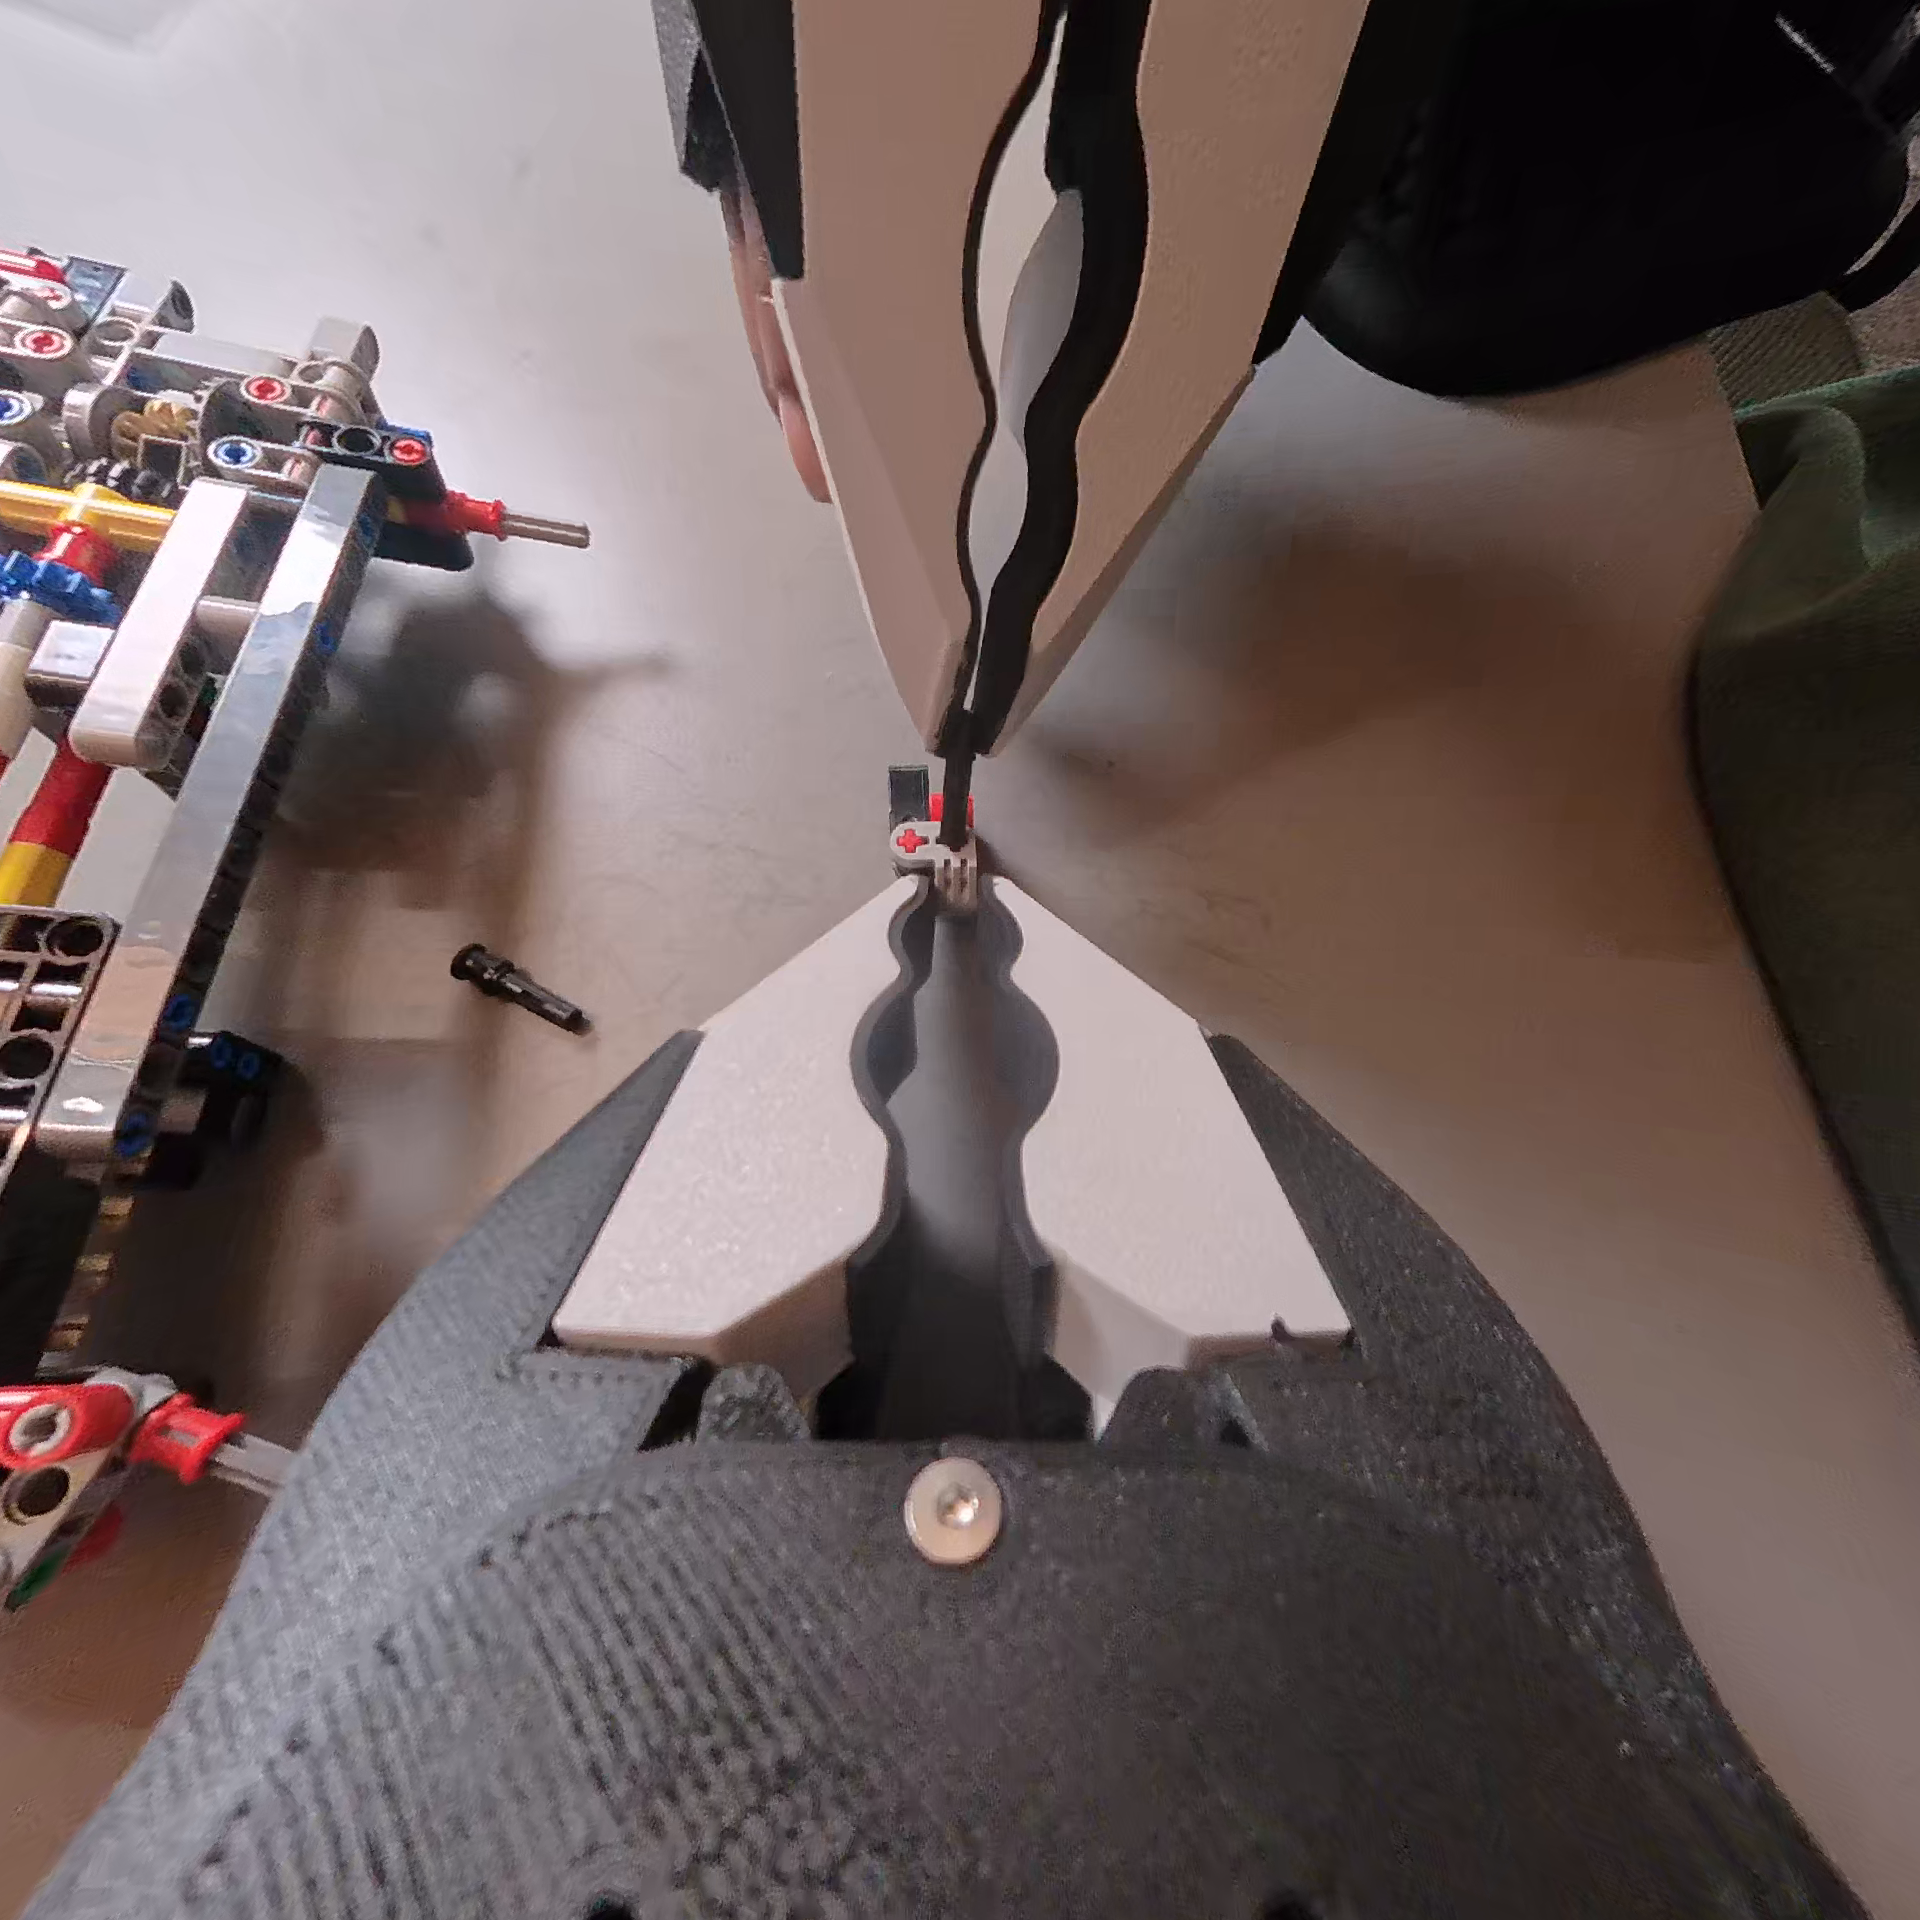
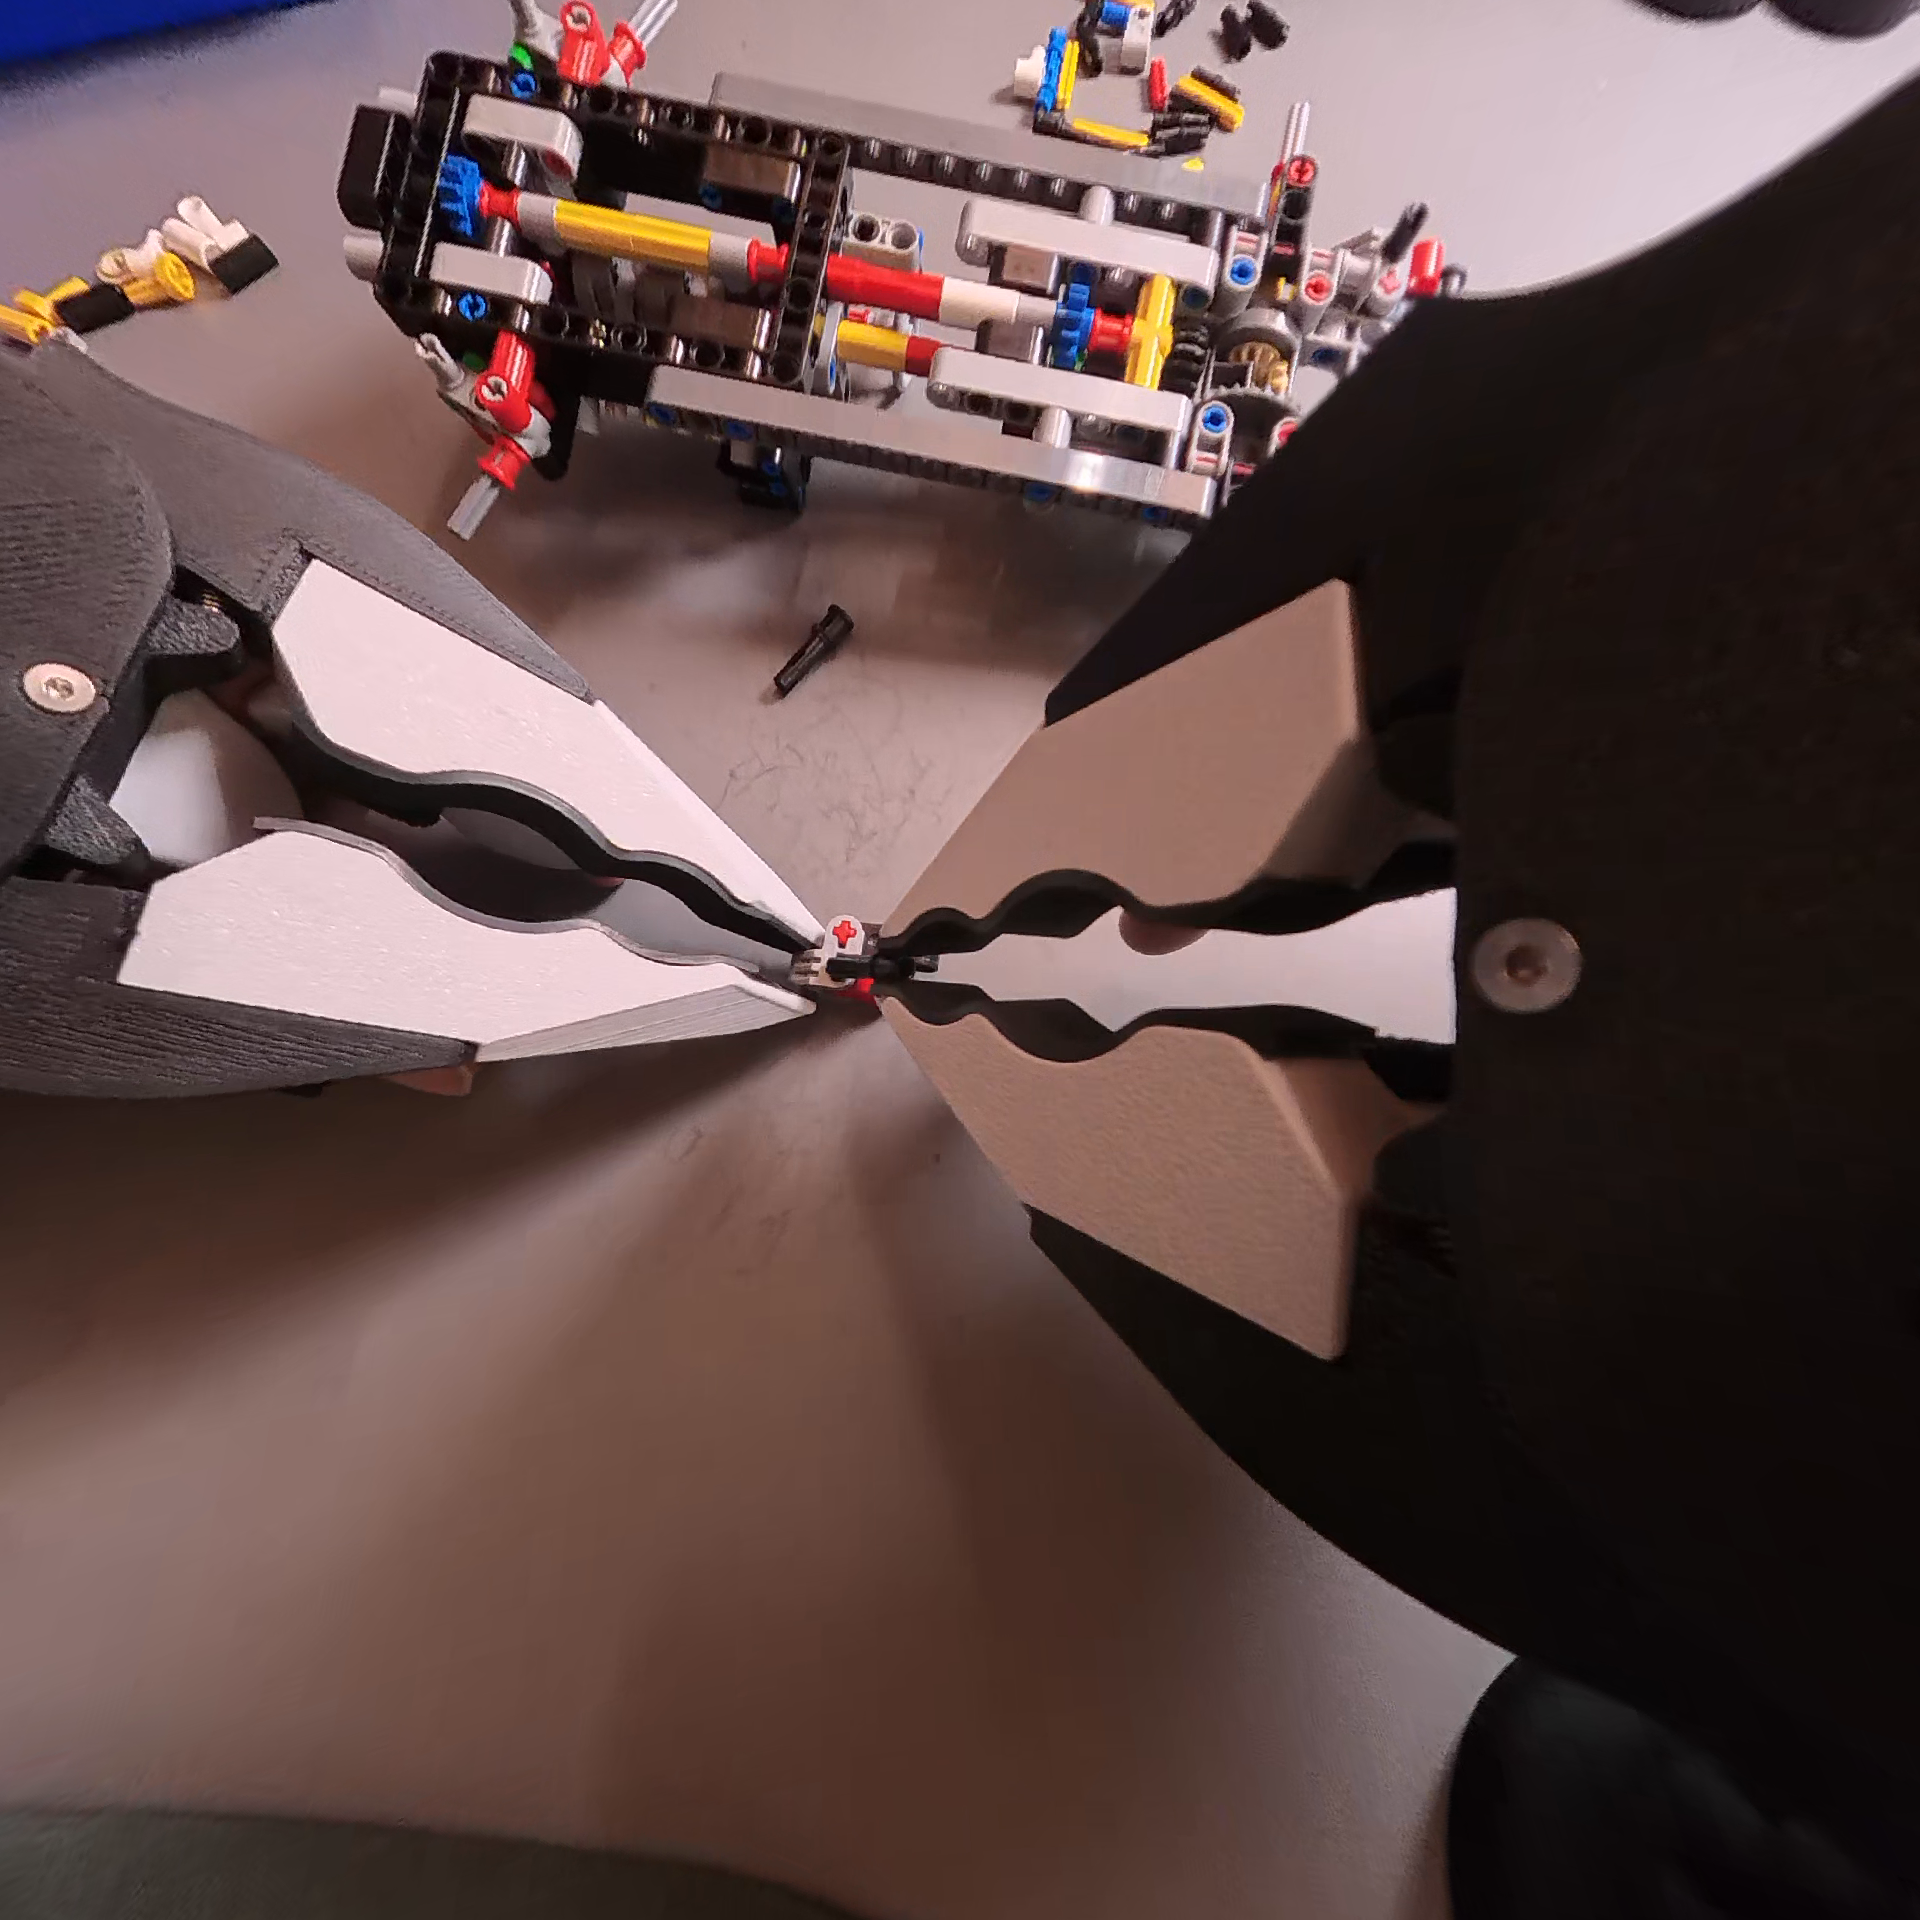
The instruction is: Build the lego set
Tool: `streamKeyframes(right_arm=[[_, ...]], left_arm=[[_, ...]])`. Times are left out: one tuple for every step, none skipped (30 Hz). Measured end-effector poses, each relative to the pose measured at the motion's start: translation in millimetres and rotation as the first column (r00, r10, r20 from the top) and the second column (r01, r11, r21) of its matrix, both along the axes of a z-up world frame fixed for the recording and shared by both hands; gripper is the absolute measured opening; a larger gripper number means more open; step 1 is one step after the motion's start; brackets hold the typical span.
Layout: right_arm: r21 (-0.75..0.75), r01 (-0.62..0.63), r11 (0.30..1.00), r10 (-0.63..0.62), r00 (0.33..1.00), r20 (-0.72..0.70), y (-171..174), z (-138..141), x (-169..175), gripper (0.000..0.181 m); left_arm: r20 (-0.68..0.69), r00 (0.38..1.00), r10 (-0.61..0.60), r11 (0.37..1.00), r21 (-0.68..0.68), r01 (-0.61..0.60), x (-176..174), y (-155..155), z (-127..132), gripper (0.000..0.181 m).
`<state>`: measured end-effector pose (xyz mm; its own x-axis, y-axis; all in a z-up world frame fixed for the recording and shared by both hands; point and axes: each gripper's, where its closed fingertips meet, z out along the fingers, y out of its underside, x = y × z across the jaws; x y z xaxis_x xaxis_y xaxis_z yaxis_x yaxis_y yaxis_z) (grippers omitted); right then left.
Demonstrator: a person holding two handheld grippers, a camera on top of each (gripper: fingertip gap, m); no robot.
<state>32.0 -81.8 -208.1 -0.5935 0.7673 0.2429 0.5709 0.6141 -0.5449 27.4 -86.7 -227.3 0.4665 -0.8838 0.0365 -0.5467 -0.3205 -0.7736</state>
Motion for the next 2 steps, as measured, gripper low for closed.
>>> streamKeyframes(right_arm=[[0.005,0.002,1.000,-0.002,1.000,0.016,0.6,-0.1,-0.1,0.001],[0.009,0.001,1.000,-0.002,1.000,0.031,0.6,-0.4,-0.2,0.001]], left_arm=[[-0.001,1.000,0.002,1.000,0.001,-0.002,-0.2,0.2,0.0,0.006],[-0.002,1.000,0.003,1.000,0.000,-0.003,-0.3,0.3,0.0,0.006]])
